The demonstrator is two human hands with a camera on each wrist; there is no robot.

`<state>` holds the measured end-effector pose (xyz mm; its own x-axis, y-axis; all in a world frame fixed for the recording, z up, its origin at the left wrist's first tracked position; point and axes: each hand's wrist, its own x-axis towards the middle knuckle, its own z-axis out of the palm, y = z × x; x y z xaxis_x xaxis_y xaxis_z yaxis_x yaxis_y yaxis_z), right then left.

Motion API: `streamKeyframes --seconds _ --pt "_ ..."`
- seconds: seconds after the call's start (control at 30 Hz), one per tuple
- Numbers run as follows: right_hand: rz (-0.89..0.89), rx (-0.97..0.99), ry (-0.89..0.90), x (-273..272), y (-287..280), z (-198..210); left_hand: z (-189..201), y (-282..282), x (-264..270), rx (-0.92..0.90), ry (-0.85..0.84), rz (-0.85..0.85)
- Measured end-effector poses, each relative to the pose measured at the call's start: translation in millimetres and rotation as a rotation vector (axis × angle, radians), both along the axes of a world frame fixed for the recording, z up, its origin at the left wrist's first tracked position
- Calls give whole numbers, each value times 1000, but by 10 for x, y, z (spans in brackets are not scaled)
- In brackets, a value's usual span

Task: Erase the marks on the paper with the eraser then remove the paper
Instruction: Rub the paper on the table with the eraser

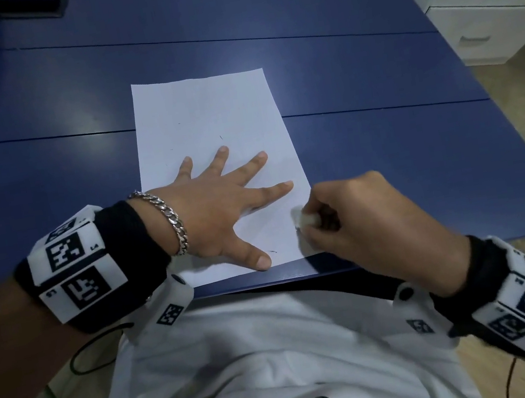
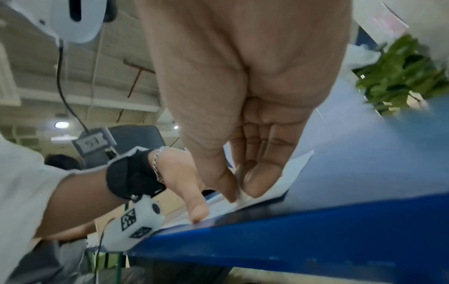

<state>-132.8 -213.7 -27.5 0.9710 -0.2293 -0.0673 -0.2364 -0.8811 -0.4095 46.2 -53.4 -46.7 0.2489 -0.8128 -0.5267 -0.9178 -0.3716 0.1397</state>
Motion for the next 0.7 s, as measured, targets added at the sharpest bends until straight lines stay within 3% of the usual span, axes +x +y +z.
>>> streamKeyframes --seconds 0.1,0.27,0.4,0.7 --pt "71 59 60 -90 81 12 12 5 -3 6 1 -13" --pt "19 121 64 -115 -136 66 63 52 19 18 8 -88" --pt "17 192 48 -116 -175 102 68 98 -31 -87 28 -41" --pt "143 27 21 201 -169 35 -79 29 -82 -40 -45 51"
